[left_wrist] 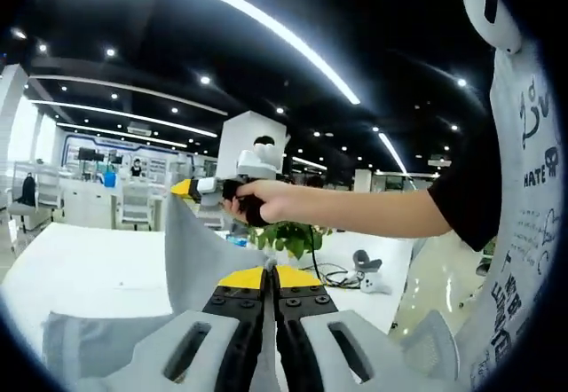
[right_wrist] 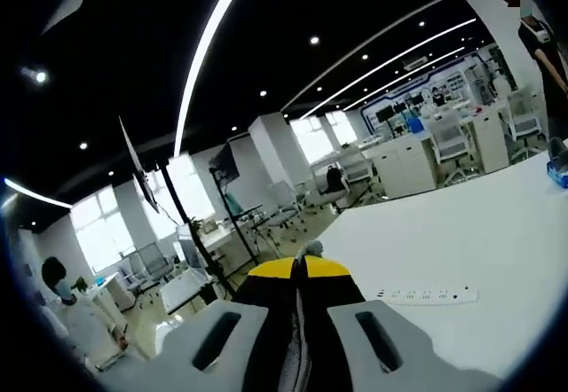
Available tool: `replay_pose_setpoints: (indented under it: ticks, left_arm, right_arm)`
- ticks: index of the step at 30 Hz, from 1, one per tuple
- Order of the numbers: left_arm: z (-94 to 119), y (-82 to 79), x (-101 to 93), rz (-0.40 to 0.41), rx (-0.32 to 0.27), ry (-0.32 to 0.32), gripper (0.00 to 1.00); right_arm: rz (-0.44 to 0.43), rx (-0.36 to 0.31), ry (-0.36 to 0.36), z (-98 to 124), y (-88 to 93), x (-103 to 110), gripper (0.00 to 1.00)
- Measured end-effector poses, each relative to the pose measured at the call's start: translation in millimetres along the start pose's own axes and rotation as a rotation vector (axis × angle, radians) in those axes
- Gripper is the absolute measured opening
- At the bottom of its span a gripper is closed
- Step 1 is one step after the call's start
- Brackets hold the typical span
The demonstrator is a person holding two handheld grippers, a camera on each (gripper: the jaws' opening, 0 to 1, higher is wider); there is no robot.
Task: Fold the towel on the table until its edges align and the towel forms a compact rectangular stack.
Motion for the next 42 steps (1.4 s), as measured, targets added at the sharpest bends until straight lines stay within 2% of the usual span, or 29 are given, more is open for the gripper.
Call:
replay_pose_setpoints:
  ticks: [11, 17, 32, 42]
  left_arm:
    - [40.1, -0.4, 27.3, -0.009, 0.004, -0.095, 0.02]
    - [52.6, 4.9, 36.5, -0.007, 0.018, -0.13, 0.02]
    - [77.0, 22.8, 46.3, 0.03, 0.044, -0.212, 0.02]
    - [97.9, 40.0, 58.5, 0.064, 0.085, -0.321, 0.02]
  right_arm:
    - [0.006, 0.042, -0.049, -36.5, 18.1, 28.8, 0.0]
    - [0.012, 0.066, -0.066, -50.9, 30.7, 39.3, 0.0]
    - [-0.024, 0.116, -0.037, -71.4, 58.5, 32.9, 0.0]
    - [-0.018, 0.14, -0.018, -92.3, 80.2, 35.4, 0.0]
Point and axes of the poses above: the point that each gripper's makers call its tool centre point, and the gripper's own axes: z roughly backward along the fingers, x roughly to its left, y roughly out of its underside, the point moved 10 cm from there along z, roughly backward along the fingers, and after that the axes turned 12 degrees about -z, right-handed, at the moved point
